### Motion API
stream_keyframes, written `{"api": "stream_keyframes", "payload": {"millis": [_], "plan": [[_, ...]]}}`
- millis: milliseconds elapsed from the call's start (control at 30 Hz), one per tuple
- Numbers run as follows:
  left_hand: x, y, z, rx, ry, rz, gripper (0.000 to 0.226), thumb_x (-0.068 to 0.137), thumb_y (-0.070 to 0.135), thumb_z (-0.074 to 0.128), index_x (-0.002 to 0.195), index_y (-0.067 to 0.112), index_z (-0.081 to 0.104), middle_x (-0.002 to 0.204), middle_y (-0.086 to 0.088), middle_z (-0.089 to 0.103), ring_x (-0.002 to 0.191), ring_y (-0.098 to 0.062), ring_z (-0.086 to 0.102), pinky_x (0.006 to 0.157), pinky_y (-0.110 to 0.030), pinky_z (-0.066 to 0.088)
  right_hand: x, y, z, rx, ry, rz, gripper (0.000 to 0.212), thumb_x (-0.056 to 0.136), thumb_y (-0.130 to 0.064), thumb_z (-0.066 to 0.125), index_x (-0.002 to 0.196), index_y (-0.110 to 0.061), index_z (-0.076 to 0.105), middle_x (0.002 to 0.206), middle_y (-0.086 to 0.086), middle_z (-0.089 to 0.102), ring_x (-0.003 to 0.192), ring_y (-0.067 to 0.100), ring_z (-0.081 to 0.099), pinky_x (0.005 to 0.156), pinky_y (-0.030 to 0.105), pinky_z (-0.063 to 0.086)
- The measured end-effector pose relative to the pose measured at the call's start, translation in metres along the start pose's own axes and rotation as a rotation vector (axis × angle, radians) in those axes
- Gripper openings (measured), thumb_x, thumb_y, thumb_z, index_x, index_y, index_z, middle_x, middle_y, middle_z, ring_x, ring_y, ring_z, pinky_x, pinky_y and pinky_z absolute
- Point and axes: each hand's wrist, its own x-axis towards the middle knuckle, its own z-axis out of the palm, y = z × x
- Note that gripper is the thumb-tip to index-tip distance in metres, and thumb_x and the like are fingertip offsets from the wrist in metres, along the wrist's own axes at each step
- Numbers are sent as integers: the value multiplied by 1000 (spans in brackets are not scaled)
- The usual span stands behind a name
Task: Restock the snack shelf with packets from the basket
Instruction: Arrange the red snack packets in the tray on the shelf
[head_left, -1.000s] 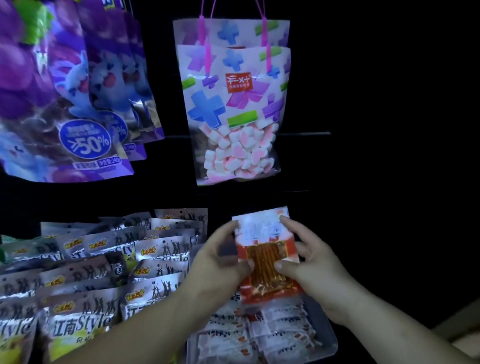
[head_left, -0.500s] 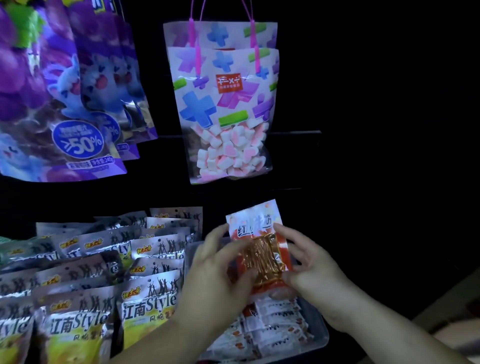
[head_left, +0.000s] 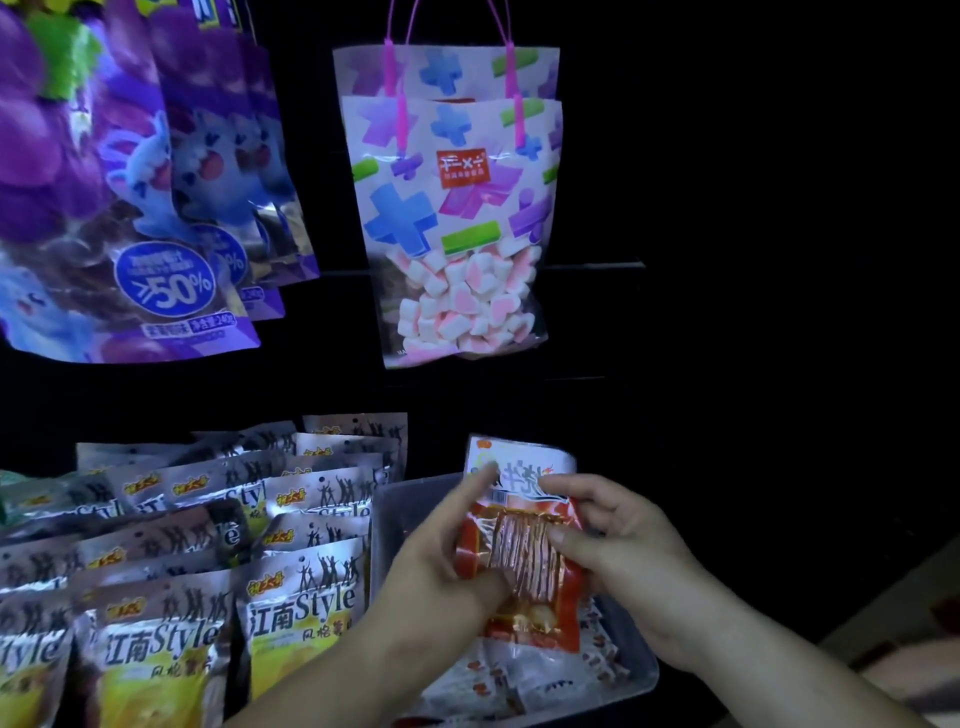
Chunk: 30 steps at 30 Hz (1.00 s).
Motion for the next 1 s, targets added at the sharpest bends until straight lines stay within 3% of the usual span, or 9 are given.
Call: {"api": "stream_keyframes", "payload": {"millis": [167, 233, 333, 500, 633, 733, 800, 900, 1000], "plan": [[-1, -4, 0, 4, 112, -49, 70, 87, -8, 74, 135, 39, 57, 108, 18, 71, 84, 6, 72, 69, -14, 57, -1, -1, 1, -123, -58, -24, 69, 97, 0, 65, 136, -55, 52, 130, -8, 70, 121, 14, 65, 105, 49, 53], [1, -6, -2, -51, 134, -46, 69, 87, -6, 74, 137, 39, 57, 118, 6, 73, 95, -4, 74, 75, -21, 60, -3, -2, 0, -173, -120, -24, 69, 97, -7, 68, 131, -65, 52, 146, -13, 53, 129, 15, 58, 103, 48, 55], [5, -6, -5, -151, 226, -40, 70, 90, -9, 68, 142, 35, 53, 109, 0, 78, 96, -20, 76, 75, -33, 63, -6, 2, 1, -126, -289, 54, 76, 92, 5, 70, 137, -54, 52, 136, -11, 58, 105, 23, 74, 70, 41, 64], [2, -16, -5, -14, 95, -83, 77, 91, -7, 69, 141, 48, 47, 114, 7, 76, 93, -33, 76, 73, -45, 64, -1, 10, 2, -115, -114, -8, 74, 87, 20, 63, 123, -45, 66, 121, -6, 67, 81, 18, 74, 49, 32, 53], [7, -29, -13, 79, 171, -13, 75, 88, -11, 69, 133, 47, 54, 117, 4, 73, 85, -30, 73, 71, -43, 64, 2, 18, 0, -294, 46, -89, 54, 96, -5, 69, 131, -45, 59, 126, -13, 60, 94, 15, 70, 65, 34, 63], [8, -33, -16, 408, 197, 201, 78, 87, -13, 61, 134, 49, 54, 137, 34, 47, 121, -6, 59, 93, -33, 60, 4, 16, 0, -296, 137, -154, 45, 95, -31, 70, 133, -49, 55, 127, -14, 62, 111, 7, 64, 92, 41, 61], [10, -38, -13, 622, 143, 363, 75, 86, -13, 55, 137, 41, 59, 147, 38, 36, 137, 8, 41, 111, -24, 45, 8, 9, 4, -93, 73, -107, 54, 88, -42, 73, 137, -49, 51, 117, -12, 72, 112, 9, 68, 91, 43, 62], [14, -48, -3, 789, -54, 502, 56, 90, -4, 54, 132, 31, 66, 164, 20, 26, 144, 2, 37, 113, -20, 41, 23, 7, 14, 59, 68, -27, 56, 89, -34, 76, 139, -39, 52, 111, -5, 77, 108, 17, 72, 92, 50, 61], [18, -54, -1, 654, -211, 351, 50, 91, -5, 50, 117, 31, 71, 167, 23, 17, 149, 11, 20, 117, -21, 37, 40, 14, 21, -68, 147, -67, 34, 97, -17, 71, 124, -36, 63, 110, -4, 74, 106, 17, 71, 88, 37, 59]]}}
